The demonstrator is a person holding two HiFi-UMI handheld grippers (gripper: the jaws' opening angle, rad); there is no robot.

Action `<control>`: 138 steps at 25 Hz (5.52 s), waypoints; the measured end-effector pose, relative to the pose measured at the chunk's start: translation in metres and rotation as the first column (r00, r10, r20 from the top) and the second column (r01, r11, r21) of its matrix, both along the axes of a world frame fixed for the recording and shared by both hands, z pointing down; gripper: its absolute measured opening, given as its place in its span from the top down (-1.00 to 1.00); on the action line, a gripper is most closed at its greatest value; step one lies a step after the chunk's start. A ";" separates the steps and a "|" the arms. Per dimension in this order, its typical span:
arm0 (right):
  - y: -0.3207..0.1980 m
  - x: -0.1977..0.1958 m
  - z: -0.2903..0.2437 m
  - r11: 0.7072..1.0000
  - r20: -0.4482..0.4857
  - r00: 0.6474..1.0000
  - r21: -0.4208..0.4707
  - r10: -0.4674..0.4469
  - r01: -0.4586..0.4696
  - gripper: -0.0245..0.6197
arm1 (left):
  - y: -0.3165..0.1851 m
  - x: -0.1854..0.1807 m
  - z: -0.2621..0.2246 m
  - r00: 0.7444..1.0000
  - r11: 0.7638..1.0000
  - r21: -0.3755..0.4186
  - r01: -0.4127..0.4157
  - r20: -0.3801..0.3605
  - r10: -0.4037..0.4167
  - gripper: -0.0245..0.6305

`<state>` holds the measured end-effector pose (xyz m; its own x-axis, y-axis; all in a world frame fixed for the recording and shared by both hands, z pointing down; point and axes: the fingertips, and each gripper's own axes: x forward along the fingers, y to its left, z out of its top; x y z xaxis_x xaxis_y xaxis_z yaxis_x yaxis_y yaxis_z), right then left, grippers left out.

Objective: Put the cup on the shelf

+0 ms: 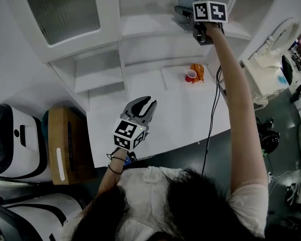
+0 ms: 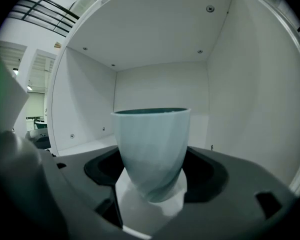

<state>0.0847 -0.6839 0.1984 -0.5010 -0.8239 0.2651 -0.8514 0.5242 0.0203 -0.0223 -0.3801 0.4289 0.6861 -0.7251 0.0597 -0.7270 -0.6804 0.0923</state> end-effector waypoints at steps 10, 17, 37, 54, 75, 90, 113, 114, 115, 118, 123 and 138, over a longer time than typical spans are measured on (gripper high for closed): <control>-0.008 0.003 0.006 1.000 0.092 0.996 -0.019 -0.008 0.010 -0.13 | -0.008 -0.010 0.008 1.000 0.999 -0.022 0.024 0.000 -0.024 0.65; -0.008 0.002 0.006 1.000 0.100 0.995 -0.013 -0.023 0.025 -0.13 | -0.011 -0.009 0.013 1.000 0.999 -0.039 0.027 0.003 -0.027 0.65; 0.031 0.017 0.006 1.000 0.115 0.993 0.015 -0.026 0.024 -0.16 | -0.003 -0.005 0.016 0.999 0.997 -0.053 0.047 0.008 -0.047 0.65; 0.240 0.015 0.111 0.968 0.177 0.960 0.171 -0.215 0.185 -0.15 | 0.049 0.024 0.013 0.999 0.997 -0.057 0.043 0.002 -0.043 0.65; 0.469 0.054 0.266 0.993 0.292 0.951 -0.026 -0.103 0.115 -0.10 | 0.206 0.073 0.070 0.993 0.976 -0.188 0.111 0.050 -0.103 0.65; 0.527 0.007 0.278 0.985 0.316 0.937 -0.036 -0.146 0.166 0.42 | 0.261 0.041 0.068 0.987 0.971 -0.184 0.155 0.074 -0.143 0.65; 0.691 -0.134 0.300 0.992 0.279 0.959 -0.097 -0.049 0.078 0.56 | 0.409 -0.093 0.077 0.998 0.982 -0.179 0.064 0.026 -0.061 0.65; 0.698 -0.136 0.300 0.992 0.277 0.960 -0.100 -0.047 0.078 0.56 | 0.414 -0.095 0.078 0.998 0.982 -0.180 0.062 0.022 -0.059 0.65; 0.703 -0.139 0.300 0.992 0.274 0.961 -0.102 -0.048 0.078 0.57 | 0.418 -0.097 0.077 0.998 0.982 -0.180 0.060 0.018 -0.057 0.65; 0.716 -0.144 0.297 0.992 0.264 0.963 -0.097 -0.053 0.081 0.58 | 0.426 -0.099 0.074 0.998 0.983 -0.172 0.057 0.005 -0.057 0.65; 0.730 -0.147 0.293 0.994 0.243 0.968 -0.081 -0.057 0.079 0.59 | 0.439 -0.098 0.069 0.999 0.986 -0.161 0.045 -0.007 -0.047 0.65; 0.744 -0.152 0.289 0.994 0.224 0.972 -0.070 -0.068 0.085 0.60 | 0.450 -0.104 0.061 0.999 0.988 -0.145 0.047 -0.010 -0.049 0.65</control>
<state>-0.0672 0.0599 0.4870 -0.6150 -0.7619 0.2034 -0.7876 0.5803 -0.2073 -0.1261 0.0698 0.4903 0.6523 -0.7415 0.1572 -0.7565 -0.6236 0.1973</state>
